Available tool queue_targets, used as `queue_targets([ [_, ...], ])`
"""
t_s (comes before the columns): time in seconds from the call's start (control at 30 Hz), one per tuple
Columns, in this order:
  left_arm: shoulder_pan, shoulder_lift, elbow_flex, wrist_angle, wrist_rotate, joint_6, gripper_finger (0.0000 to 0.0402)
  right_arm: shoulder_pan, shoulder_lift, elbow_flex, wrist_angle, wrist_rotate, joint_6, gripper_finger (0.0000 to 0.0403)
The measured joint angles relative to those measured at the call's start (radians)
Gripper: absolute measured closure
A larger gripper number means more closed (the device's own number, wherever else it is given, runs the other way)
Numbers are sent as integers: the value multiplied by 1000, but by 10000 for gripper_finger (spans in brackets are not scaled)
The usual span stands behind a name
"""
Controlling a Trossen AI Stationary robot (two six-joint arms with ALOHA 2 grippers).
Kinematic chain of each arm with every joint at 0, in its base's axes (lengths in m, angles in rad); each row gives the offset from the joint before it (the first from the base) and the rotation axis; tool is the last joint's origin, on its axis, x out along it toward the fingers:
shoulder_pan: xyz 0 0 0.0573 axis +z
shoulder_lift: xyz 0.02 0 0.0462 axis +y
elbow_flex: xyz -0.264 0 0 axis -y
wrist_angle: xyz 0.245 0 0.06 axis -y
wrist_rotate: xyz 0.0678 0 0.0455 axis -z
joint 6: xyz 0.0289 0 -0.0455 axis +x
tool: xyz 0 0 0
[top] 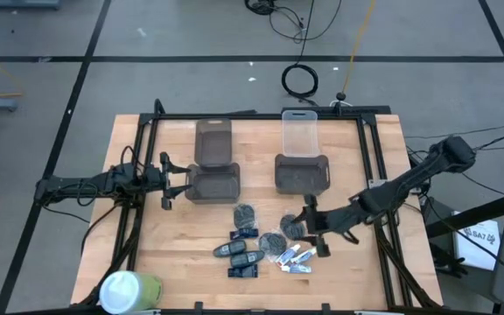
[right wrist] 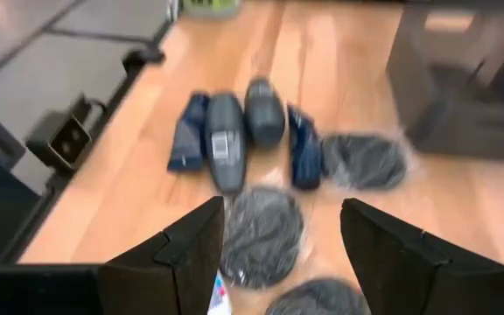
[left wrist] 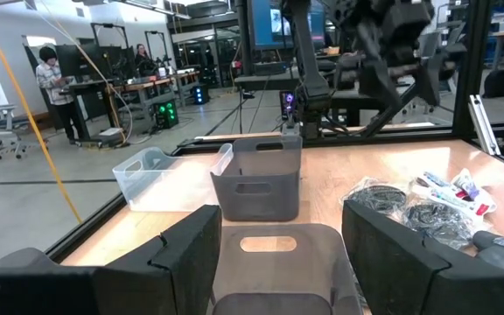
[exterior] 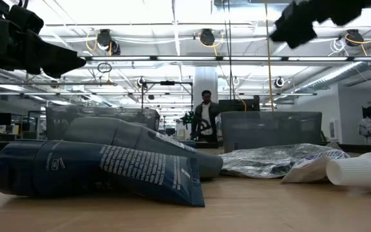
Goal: Pick & Place Travel size toiletries
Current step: Put the top right black hairbrush into the transparent bin
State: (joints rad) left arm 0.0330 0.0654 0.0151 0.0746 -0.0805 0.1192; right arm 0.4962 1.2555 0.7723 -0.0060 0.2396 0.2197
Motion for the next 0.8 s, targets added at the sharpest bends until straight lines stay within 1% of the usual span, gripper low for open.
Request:
queue_targets([
  [0.13,0,0,0,0,0,0,167,14,61,0,-36,0,38,185],
  [0.43,0,0,0,0,0,0,167,17,168,0,-145,5,38,186],
  [0.57,0,0,0,0,0,0,167,16,214,0,-148,50,25,186],
  [0.8,0,0,0,0,0,0,167,5,264,0,-157,83,19,186],
])
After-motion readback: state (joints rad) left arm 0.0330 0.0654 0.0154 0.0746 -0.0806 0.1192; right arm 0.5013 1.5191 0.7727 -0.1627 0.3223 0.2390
